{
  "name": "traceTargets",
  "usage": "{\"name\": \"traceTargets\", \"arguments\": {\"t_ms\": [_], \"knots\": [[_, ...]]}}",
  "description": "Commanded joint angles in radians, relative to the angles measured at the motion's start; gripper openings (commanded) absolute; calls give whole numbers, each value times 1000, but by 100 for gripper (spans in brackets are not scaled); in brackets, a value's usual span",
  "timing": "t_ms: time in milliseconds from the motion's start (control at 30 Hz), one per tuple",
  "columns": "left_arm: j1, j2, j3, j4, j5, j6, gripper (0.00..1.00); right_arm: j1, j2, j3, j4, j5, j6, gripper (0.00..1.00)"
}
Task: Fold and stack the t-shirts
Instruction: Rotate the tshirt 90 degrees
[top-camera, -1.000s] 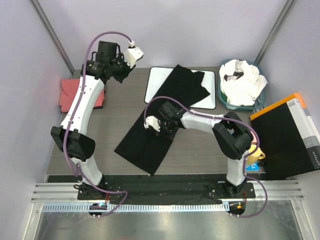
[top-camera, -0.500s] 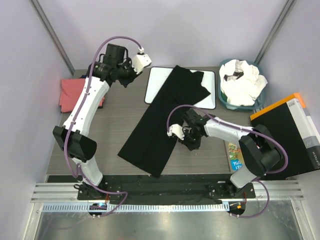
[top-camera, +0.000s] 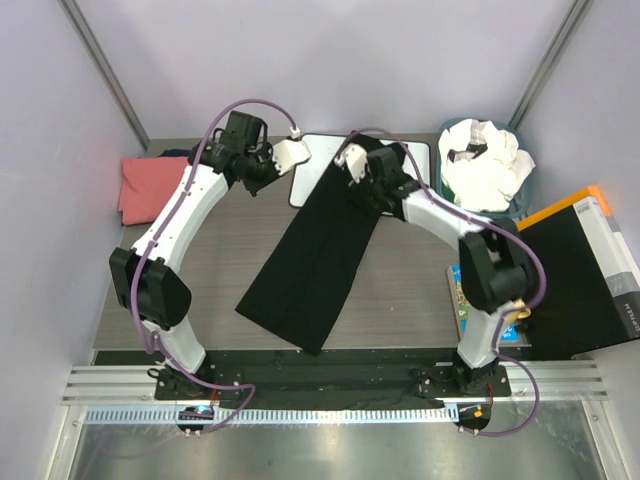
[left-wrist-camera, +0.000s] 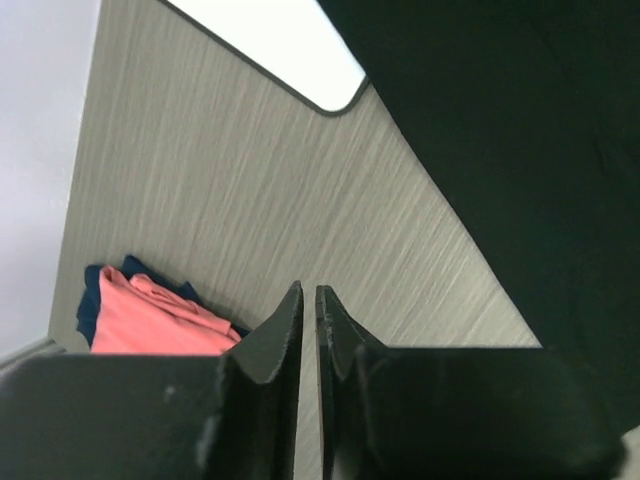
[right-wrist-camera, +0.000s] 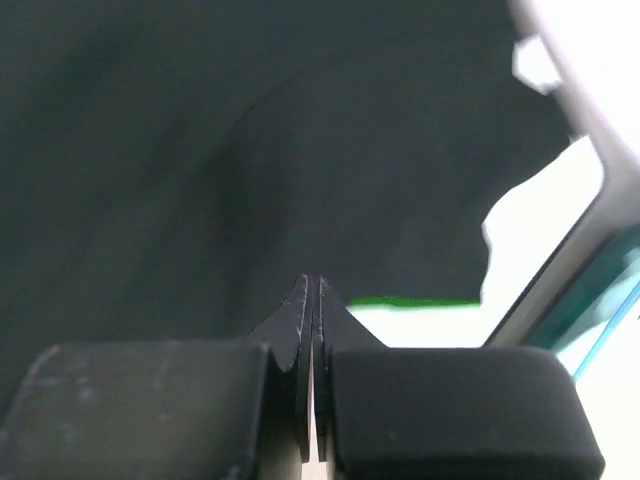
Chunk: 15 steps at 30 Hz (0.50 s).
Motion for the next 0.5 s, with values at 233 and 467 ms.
{"name": "traceTargets", "arguments": {"t_ms": [233, 467], "knots": [[-5, -62, -63, 70, 22, -2, 0, -62, 591, 695, 122, 199, 102, 1], [-5, -41, -85, 42, -28, 6, 0, -60, 830, 962, 66, 185, 88, 1]]}}
